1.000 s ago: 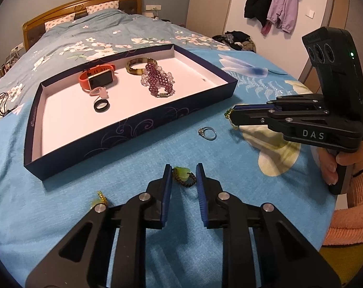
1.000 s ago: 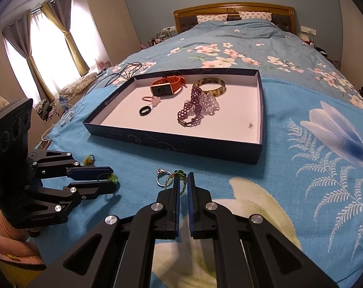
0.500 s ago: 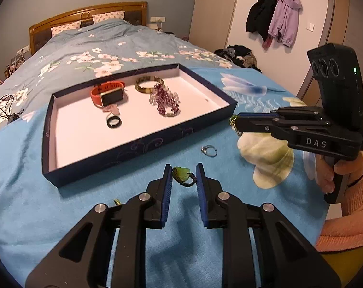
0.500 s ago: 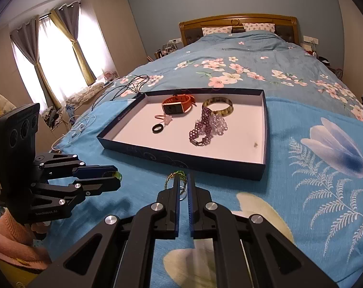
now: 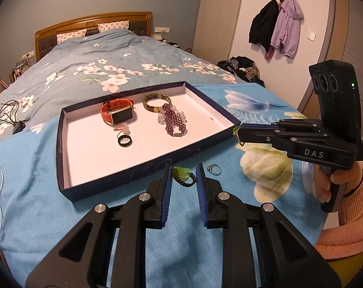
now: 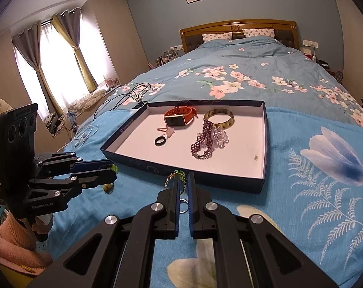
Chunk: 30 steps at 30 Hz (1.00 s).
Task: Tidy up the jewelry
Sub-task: 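Carry the green ring and gold ring into the box and open both tools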
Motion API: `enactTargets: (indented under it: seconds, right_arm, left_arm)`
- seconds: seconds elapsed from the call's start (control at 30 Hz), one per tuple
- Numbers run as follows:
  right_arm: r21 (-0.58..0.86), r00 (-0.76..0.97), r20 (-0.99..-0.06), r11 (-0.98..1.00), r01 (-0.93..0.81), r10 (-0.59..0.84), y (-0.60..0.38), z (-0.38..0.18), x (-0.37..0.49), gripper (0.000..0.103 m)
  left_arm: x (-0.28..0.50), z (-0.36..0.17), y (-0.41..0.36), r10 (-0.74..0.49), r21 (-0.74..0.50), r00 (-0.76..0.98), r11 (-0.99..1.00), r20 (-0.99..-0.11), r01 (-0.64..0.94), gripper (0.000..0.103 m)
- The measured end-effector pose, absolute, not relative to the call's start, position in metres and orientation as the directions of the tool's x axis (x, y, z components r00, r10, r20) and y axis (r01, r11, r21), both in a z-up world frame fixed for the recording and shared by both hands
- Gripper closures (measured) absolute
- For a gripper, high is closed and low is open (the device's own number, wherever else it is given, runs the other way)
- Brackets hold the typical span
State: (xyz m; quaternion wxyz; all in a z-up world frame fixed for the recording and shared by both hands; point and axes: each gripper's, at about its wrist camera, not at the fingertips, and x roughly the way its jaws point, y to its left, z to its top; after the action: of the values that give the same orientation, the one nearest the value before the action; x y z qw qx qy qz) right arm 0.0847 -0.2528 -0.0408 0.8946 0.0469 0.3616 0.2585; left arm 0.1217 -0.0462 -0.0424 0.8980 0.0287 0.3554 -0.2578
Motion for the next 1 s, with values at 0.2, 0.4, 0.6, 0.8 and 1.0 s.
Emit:
enactTargets:
  seconds: [0.2,0.4,0.6,0.8,1.0]
  right_arm:
    - [0.275,0.612,-0.611,0.860,-0.431,0.502,-0.252,-0.038,0.088,0.098]
    - [0.280,0.614,-0.607,0.859,-0.430,0.505,-0.251,-0.036,0.093,0.098]
    - [0.280,0.618,-0.604,0.860,-0.427,0.503,-0.251,-0.035,0.097,0.098]
    - [0.280,0.624,-0.600,0.861,-0.424,0.501,-0.250,-0.034,0.102,0.098]
    - [0.279,0.625,-0.599,0.862,-0.423,0.501,-0.249,-0.033,0.105,0.098]
  left_arm:
    - [0.125,-0.038,-0.044,-0.438,-0.131,0.628,0.871,-0.643,0.473,0.083]
    - [0.130,-0.036,-0.042,-0.434,-0.134,0.636,0.876,-0.638,0.463,0.083]
    - [0.135,-0.033,-0.041,-0.430,-0.133,0.643,0.880,-0.634,0.457,0.083]
    - [0.139,-0.033,-0.039,-0.426,-0.136,0.647,0.883,-0.632,0.449,0.083]
    - [0.145,-0.033,-0.038,-0.419,-0.136,0.653,0.888,-0.631,0.439,0.083]
